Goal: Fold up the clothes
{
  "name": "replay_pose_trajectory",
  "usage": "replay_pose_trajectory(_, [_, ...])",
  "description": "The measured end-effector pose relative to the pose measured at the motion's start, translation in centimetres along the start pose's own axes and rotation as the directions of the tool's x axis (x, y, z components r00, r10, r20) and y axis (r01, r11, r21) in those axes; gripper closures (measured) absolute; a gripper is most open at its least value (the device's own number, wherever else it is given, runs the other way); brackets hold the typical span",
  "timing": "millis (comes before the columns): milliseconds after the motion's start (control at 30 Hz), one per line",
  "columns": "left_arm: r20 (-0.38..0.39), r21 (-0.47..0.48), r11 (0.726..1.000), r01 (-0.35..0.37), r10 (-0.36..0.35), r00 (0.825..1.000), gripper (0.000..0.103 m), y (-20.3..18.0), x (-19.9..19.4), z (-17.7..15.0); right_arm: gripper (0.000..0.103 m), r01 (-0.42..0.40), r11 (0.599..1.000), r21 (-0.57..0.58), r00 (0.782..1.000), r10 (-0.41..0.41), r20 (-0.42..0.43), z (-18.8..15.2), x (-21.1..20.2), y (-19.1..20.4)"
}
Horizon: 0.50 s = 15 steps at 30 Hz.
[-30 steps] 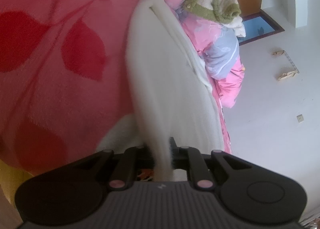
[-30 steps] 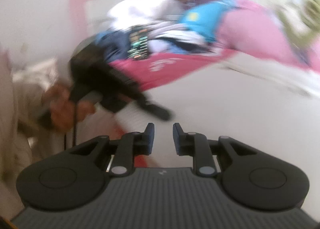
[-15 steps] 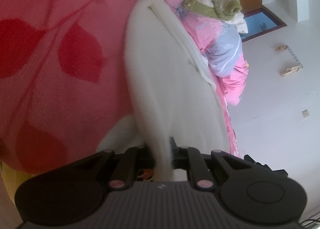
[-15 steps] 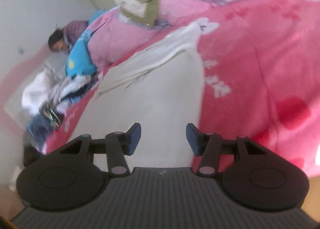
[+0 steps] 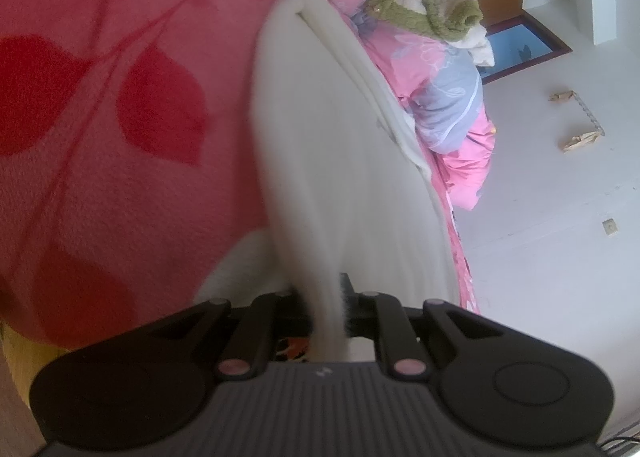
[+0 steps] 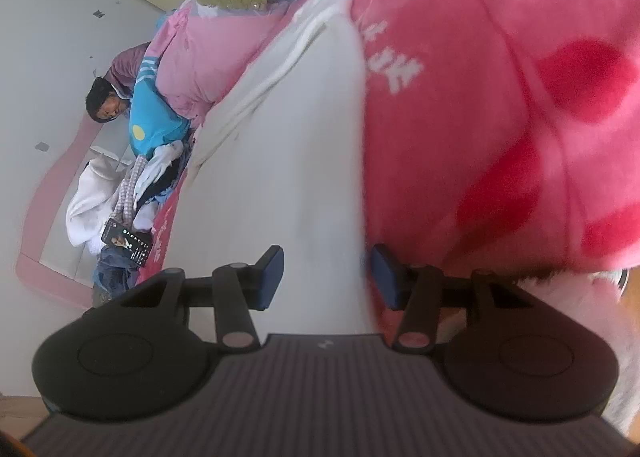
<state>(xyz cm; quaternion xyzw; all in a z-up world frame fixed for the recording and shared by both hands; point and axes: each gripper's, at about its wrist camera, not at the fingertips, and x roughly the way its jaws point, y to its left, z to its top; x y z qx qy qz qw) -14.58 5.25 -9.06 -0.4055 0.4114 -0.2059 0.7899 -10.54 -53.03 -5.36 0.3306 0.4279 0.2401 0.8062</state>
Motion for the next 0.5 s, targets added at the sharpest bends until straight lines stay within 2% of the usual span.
replay_pose_trajectory(100, [0.000, 0.006, 1.000, 0.002, -0.002, 1.000, 0.090, 0.0, -0.1, -0.1, 0.072, 0.011, 1.000, -0.010, 1.000, -0.012, -0.023, -0.4, 0.3, 0.2])
replay_pose_trajectory(233, [0.003, 0.023, 1.000, 0.000, 0.000, 1.000, 0.090, -0.4, -0.5, -0.2, 0.076, 0.016, 1.000, -0.022, 0.999, -0.017, -0.045, -0.8, 1.0, 0.5])
replay_pose_trajectory(300, [0.004, 0.031, 1.000, -0.001, 0.001, 1.000, 0.091, -0.5, -0.7, -0.2, 0.091, 0.016, 0.999, -0.029, 0.999, -0.017, -0.046, -1.1, 1.2, 0.6])
replay_pose_trajectory(500, [0.009, 0.057, 0.998, -0.004, 0.003, 1.000, 0.094, -1.1, -1.4, -0.3, 0.096, -0.023, 0.997, -0.079, 1.000, 0.025, 0.014, -1.9, -0.1, 1.7])
